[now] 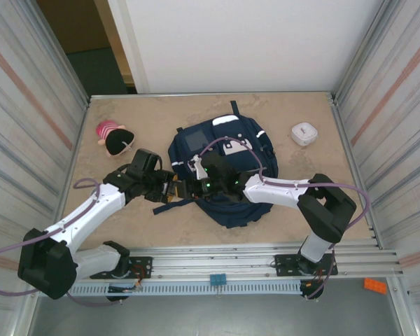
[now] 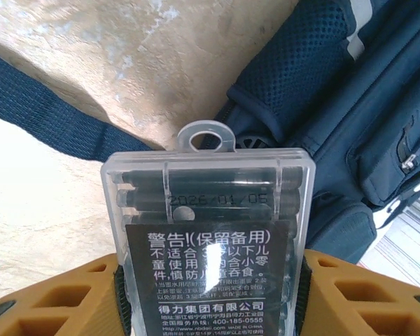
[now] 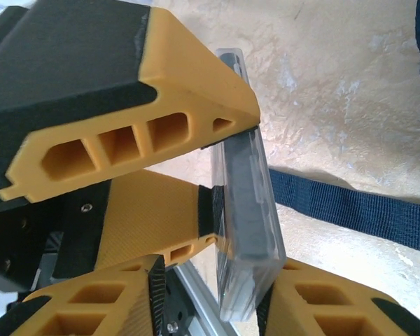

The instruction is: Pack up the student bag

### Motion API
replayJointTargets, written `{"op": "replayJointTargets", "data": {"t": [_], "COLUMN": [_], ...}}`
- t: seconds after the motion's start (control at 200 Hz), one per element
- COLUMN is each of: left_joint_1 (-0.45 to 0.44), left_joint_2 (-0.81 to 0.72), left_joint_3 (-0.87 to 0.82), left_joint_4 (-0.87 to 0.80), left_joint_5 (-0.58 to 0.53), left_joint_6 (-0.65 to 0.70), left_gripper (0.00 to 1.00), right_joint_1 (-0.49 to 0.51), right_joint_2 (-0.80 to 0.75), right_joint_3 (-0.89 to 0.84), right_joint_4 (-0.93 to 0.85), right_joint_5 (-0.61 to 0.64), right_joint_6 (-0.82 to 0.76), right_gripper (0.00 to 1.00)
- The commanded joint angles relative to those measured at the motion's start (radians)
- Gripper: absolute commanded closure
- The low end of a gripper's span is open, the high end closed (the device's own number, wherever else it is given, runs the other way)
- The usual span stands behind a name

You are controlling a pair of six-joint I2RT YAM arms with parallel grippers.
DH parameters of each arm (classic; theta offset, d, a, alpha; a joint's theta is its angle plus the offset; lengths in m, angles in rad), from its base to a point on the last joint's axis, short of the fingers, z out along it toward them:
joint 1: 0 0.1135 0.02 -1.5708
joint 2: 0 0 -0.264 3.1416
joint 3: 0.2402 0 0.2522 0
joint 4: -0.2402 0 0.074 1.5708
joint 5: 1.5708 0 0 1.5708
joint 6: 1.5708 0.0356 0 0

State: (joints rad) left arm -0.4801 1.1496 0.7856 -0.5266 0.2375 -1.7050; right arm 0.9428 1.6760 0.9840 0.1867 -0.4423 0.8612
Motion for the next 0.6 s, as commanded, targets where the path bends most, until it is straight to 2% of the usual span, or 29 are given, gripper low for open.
{"op": "replayJointTargets", "data": {"t": [0.0, 0.19, 0.366, 0.451, 0.596], "left_joint_1": [-0.014, -0.016, -0.015, -0.016, -0.048], "left_joint_2": [-0.014, -0.011, -0.007, 0.005, 0.049], "left_joint_3": [0.014, 0.017, 0.031, 0.080, 0.224], "left_joint_4": [0.049, 0.051, 0.033, -0.012, -0.136], "left_joint_5": [0.020, 0.021, -0.002, -0.056, -0.222], "left_joint_6": [-0.036, -0.034, 0.017, 0.121, 0.432], "left_gripper": [0.51, 0.50, 0.31, 0.23, 0.15], "right_joint_1": [0.010, 0.009, -0.016, -0.055, -0.170], "right_joint_2": [0.008, -0.004, -0.081, -0.157, -0.342], "right_joint_3": [0.034, 0.023, -0.024, -0.061, -0.153], "right_joint_4": [0.057, 0.058, 0.051, 0.018, -0.047], "right_joint_5": [-0.009, 0.019, 0.053, 0.059, 0.029], "right_joint_6": [0.011, 0.012, 0.001, -0.005, -0.009], "right_gripper": [0.66, 0.85, 0.91, 0.91, 0.92]}}
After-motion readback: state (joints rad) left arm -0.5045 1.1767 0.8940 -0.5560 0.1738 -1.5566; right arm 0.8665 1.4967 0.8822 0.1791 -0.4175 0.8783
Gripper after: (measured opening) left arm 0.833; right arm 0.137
